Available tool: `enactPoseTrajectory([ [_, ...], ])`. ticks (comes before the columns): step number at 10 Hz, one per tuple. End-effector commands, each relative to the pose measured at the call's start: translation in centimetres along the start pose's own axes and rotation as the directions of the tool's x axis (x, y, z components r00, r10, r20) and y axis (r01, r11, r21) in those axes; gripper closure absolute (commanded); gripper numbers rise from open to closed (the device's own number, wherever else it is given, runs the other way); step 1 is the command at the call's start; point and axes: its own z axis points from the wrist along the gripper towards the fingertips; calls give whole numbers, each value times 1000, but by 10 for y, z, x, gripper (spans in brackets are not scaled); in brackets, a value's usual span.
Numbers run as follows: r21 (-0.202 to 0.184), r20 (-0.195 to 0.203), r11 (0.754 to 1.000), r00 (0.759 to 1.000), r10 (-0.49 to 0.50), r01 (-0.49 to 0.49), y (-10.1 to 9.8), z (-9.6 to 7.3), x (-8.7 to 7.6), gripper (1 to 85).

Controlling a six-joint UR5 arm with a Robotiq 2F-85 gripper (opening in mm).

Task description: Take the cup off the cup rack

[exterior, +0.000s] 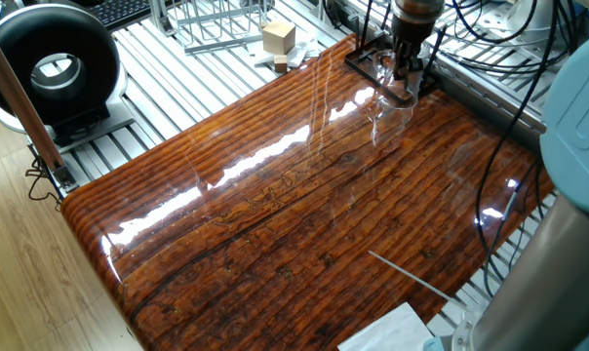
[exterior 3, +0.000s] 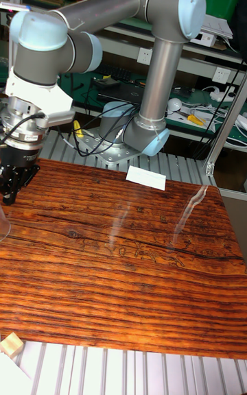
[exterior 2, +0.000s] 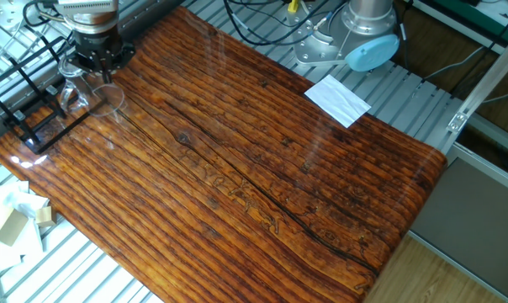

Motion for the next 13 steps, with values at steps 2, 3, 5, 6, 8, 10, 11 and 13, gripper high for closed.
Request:
enactPoseTrajectory([
  [2, 46, -43, 999, 999, -25, 27, -12, -6, 10, 713],
  [3, 64, -58, 997, 998, -35, 39, -17, -3, 12, 713],
  [5, 106, -92, 992, 994, -54, 64, -27, 1, 18, 720],
  [6, 107, -92, 993, 995, -48, 58, -24, 3, 16, 723],
  [8, 110, -90, 993, 995, -34, 44, -20, 6, 12, 733],
  [10, 113, -92, 993, 995, -31, 42, -21, 6, 13, 737],
  [11, 116, -92, 992, 995, -33, 44, -22, 7, 14, 737],
  [13, 116, -88, 992, 996, -30, 40, -22, 10, 18, 737],
])
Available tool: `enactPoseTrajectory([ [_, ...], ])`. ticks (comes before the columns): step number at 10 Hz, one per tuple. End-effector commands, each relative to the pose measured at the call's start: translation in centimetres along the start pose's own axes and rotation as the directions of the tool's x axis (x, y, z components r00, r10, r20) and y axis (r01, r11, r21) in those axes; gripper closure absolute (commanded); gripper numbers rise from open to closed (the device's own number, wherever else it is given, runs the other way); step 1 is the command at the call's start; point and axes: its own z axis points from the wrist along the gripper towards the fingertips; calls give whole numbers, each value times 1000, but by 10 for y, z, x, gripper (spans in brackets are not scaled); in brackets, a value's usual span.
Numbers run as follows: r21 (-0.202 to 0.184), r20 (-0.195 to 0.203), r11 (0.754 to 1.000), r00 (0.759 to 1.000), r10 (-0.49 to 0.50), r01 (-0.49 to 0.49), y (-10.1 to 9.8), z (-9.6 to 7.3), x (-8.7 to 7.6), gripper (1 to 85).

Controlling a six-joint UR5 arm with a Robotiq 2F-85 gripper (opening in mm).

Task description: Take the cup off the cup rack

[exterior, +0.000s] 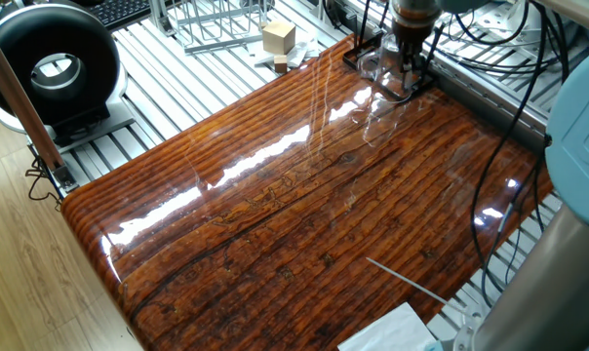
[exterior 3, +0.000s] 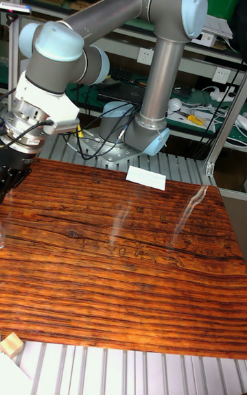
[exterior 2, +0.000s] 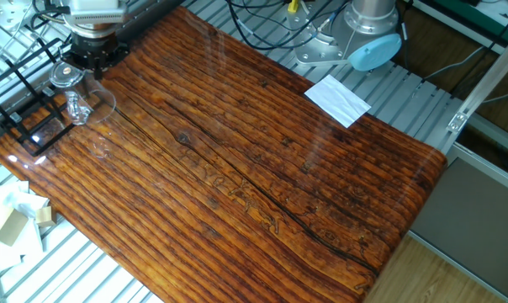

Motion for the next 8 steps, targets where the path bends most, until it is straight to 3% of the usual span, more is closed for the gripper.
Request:
enactPoseTrajectory([
  [1, 4, 8, 1000, 1000, 16, -16, 0, 5, 5, 737],
  [3, 7, -5, 1000, 1000, 30, -30, 0, 5, 13, 737],
  [5, 25, -43, 998, 998, 52, -51, 2, -6, 21, 760],
  [6, 21, -35, 998, 998, 53, -52, 3, -4, 20, 760],
  [7, -8, 4, 999, 999, 50, -50, 6, 6, 19, 750],
  [8, -11, 7, 999, 999, 42, -42, 3, 11, 26, 737],
])
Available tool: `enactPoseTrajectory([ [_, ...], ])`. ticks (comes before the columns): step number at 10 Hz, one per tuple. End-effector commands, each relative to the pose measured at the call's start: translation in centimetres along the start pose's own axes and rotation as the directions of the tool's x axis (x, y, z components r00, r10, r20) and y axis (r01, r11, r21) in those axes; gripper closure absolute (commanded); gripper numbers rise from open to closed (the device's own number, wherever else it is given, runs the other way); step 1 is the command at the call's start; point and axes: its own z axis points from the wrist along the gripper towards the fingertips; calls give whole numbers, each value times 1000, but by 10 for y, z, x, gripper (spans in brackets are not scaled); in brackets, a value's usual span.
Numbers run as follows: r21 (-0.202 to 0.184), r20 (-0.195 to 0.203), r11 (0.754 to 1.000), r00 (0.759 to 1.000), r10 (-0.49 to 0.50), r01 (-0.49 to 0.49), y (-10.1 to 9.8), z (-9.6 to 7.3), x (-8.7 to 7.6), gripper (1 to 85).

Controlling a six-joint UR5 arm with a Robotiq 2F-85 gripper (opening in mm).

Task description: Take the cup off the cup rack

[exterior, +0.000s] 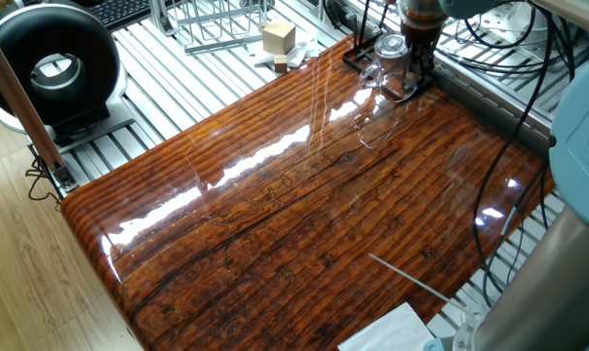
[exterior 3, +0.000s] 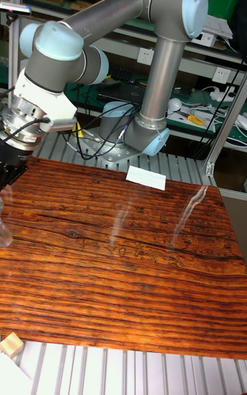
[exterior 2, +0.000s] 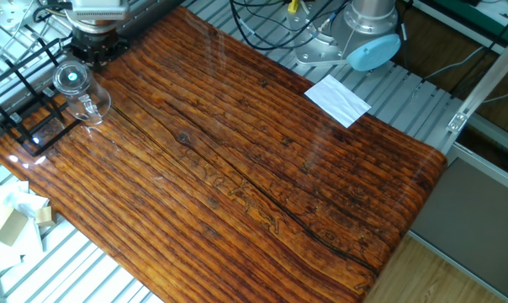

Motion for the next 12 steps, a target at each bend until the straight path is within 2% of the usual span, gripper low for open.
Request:
enactPoseTrajectory([
  [1, -17, 23, 1000, 1000, 2, -2, -2, 7, 12, 727],
  [5, -45, 21, 999, 999, 25, -24, 2, -18, 24, 707],
  [6, -70, 24, 997, 999, 38, -37, 10, -27, 27, 690],
  [8, -107, 6, 992, 998, 68, -67, 27, -58, 31, 670],
  [9, -111, -2, 991, 997, 78, -78, 31, -74, 29, 663],
  [10, -99, 6, 992, 997, 73, -72, 29, -86, 19, 607],
  [12, -62, 22, 998, 999, 33, -32, 18, -99, -5, 540],
])
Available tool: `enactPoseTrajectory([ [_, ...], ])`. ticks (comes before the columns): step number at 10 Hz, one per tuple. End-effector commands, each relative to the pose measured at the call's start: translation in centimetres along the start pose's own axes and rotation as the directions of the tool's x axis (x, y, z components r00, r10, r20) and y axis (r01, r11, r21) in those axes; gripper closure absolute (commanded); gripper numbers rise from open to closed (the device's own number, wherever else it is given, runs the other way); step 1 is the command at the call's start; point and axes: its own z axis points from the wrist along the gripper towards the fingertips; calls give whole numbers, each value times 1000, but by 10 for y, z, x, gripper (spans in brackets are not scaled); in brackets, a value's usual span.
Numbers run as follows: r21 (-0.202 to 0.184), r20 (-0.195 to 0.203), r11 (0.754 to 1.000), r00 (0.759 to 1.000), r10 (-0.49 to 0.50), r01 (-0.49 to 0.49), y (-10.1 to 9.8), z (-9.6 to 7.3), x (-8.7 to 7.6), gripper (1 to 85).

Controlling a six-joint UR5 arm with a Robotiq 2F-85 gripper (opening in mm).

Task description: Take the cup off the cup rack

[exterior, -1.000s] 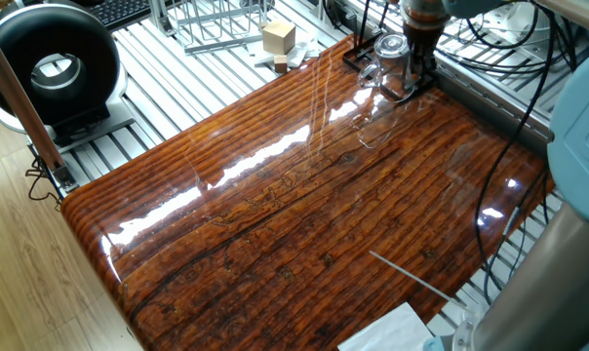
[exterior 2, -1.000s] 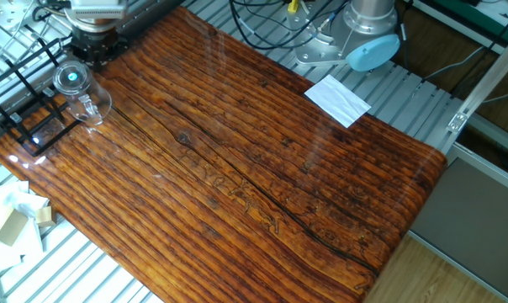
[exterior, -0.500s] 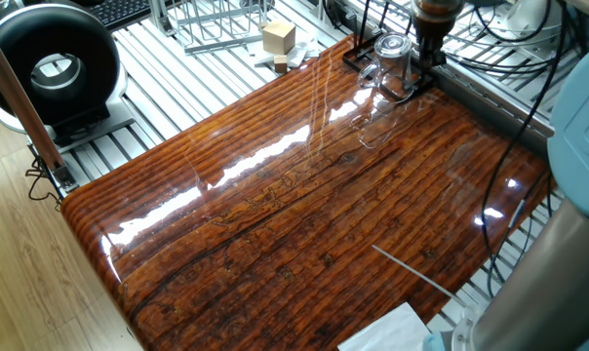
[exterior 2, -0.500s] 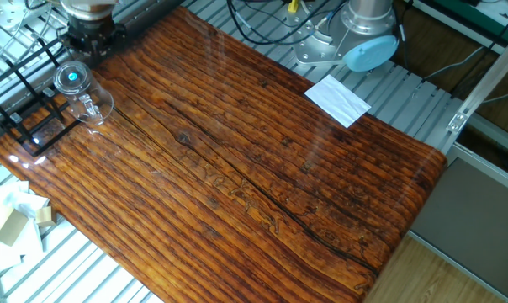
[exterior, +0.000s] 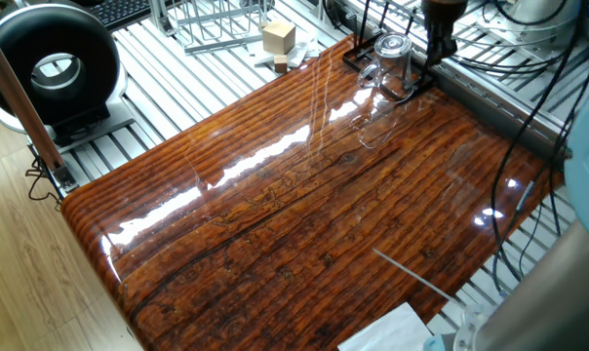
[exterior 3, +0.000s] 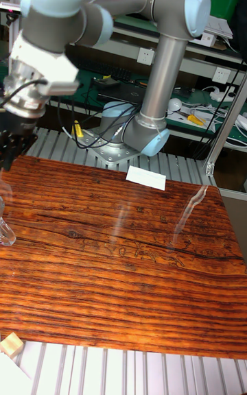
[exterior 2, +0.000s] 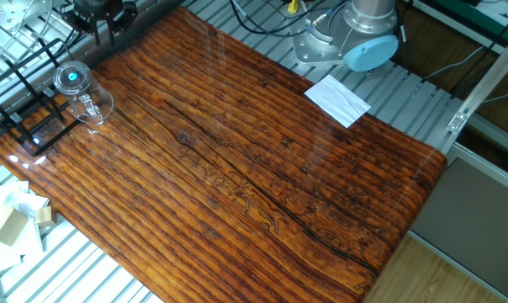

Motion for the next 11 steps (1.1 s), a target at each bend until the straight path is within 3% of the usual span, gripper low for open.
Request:
enactPoseTrajectory([
  [1, 67, 16, 996, 998, -63, 62, -14, -26, -31, 527],
  [3, 67, 55, 993, 993, -106, 102, -12, -17, -60, 500],
  [4, 88, 52, 990, 992, -116, 111, -8, -14, -69, 440],
  [5, 134, 31, 985, 993, -111, 106, -10, -14, -72, 437],
  [7, 118, 34, 988, 994, -107, 102, -11, -15, -68, 447],
  [9, 120, 2, 988, 995, -103, 102, -11, -21, -54, 470],
  [10, 137, 10, 983, 993, -121, 118, -15, -22, -57, 483],
  [11, 119, 21, 986, 993, -116, 113, -10, -21, -59, 483],
])
